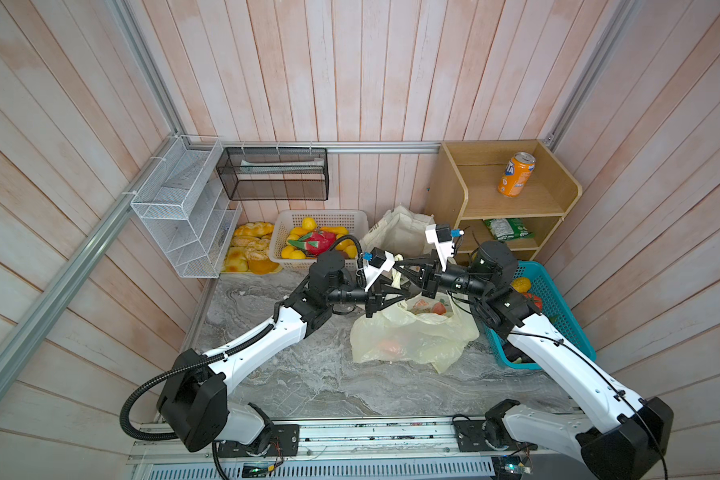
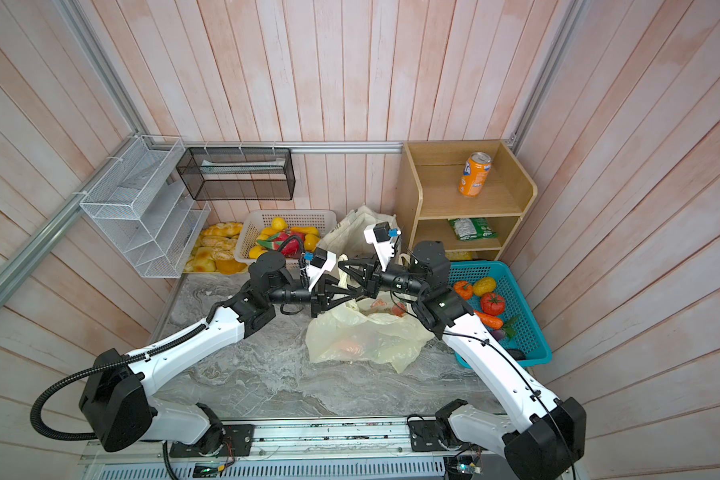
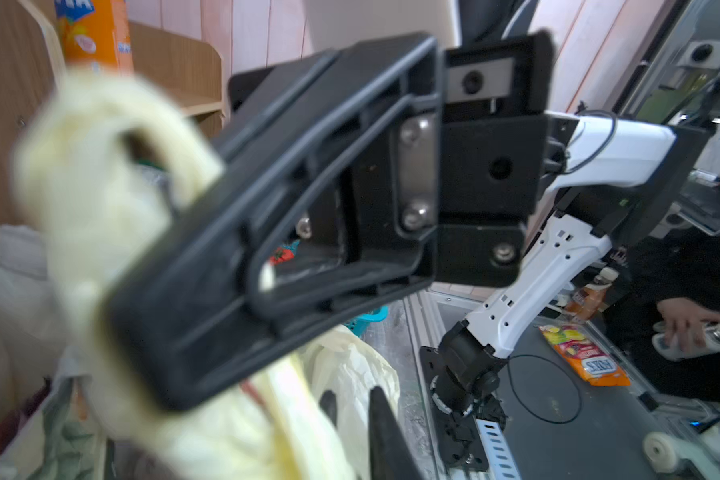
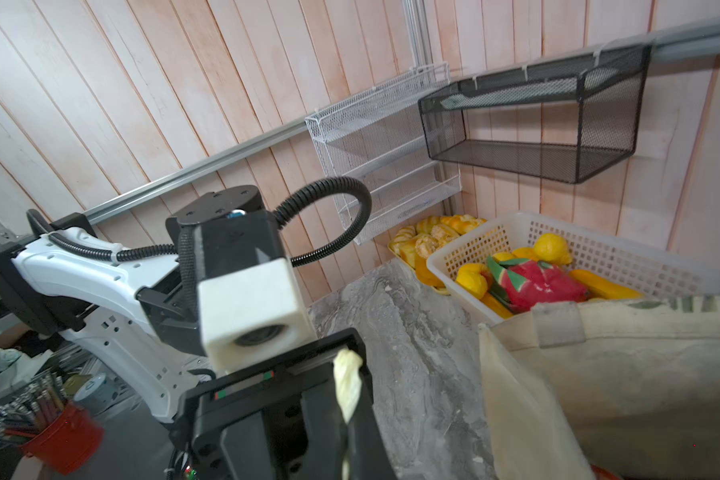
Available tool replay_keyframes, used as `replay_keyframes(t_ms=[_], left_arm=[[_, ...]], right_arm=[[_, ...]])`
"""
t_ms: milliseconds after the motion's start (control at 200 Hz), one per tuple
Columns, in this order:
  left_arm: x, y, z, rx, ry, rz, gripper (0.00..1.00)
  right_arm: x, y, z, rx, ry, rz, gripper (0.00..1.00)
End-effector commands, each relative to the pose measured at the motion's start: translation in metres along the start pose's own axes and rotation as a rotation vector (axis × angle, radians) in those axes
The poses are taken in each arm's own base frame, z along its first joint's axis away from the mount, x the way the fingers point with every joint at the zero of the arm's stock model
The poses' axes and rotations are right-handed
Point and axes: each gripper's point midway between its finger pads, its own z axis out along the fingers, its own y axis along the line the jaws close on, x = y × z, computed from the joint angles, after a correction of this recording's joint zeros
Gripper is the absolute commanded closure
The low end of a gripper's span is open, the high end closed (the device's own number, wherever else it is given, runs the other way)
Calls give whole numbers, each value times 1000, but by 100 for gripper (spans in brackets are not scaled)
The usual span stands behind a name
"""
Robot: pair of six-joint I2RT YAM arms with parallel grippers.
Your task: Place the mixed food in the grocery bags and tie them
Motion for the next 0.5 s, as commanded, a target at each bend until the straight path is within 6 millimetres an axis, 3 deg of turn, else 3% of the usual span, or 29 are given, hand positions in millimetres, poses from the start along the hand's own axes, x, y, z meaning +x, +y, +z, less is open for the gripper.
replay_keyframes(t_ms=[0, 285, 495], left_arm=[[-6, 6, -9, -58, -41, 14, 69], [-1, 15, -11, -104, -104, -35, 60], [-7, 11, -6, -81, -124, -31, 53]], right_arm=[[-14, 10, -9, -10, -64, -11, 100], [-8, 10, -12, 15, -86, 27, 100], [-3, 10, -6, 11, -76, 37, 100]])
